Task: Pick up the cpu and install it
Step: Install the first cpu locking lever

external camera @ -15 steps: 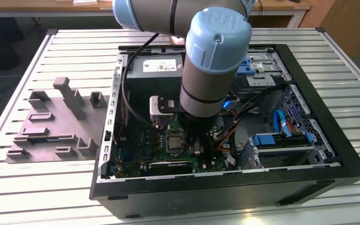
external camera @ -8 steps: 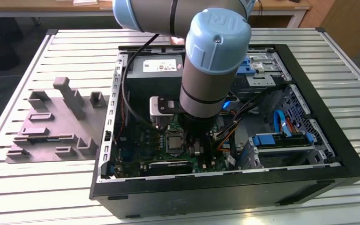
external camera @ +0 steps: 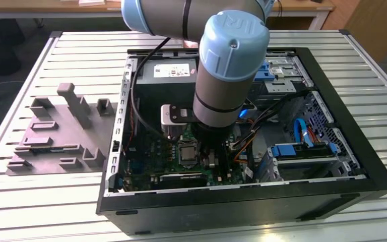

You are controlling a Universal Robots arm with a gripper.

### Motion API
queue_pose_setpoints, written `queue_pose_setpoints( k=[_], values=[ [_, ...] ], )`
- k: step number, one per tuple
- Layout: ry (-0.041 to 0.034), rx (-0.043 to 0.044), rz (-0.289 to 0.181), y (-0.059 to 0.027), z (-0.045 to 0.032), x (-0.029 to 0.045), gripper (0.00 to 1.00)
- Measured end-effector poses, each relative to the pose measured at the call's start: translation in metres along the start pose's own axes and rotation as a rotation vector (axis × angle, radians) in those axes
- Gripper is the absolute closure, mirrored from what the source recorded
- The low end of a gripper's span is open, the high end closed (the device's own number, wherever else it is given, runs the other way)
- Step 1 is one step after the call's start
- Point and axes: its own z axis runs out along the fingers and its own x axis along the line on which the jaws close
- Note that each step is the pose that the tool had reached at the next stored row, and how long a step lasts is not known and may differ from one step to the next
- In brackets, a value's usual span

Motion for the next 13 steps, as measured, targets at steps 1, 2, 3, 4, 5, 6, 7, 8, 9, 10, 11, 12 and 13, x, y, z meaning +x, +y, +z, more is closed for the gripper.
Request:
queue_pose_setpoints(
  k=[1,2,3,4,5,6,7,8,9,10,11,12,13],
  values=[
    [-0.0001,0.0000,0.000,0.0000,0.0001,0.0000,0.89],
    [-0.0002,0.0001,0.000,0.0000,0.0004,0.0000,0.89],
    [-0.0004,0.0001,0.000,-0.0001,0.0007,0.0000,0.89],
    [-0.0003,0.0001,0.000,-0.0001,0.0011,0.0000,0.89],
    [-0.0001,0.0000,-0.001,-0.0001,0.0011,0.0000,0.89],
    [0.0000,-0.0001,-0.001,-0.0001,0.0012,0.0001,0.89],
    [0.0000,-0.0001,-0.001,-0.0002,0.0013,0.0000,0.89],
    [-0.0001,0.0000,-0.001,-0.0005,0.0015,0.0000,0.89],
    [-0.0001,0.0000,-0.001,-0.0008,0.0017,0.0001,0.89],
    [-0.0001,-0.0001,-0.001,-0.0011,0.0019,0.0001,0.89],
    [-0.0001,-0.0001,-0.001,-0.0015,0.0023,0.0001,0.89],
    [0.0000,0.0000,-0.001,-0.0017,0.0026,0.0001,0.89],
    [0.0002,-0.0001,-0.001,-0.0019,0.0028,0.0001,0.89]
  ],
)
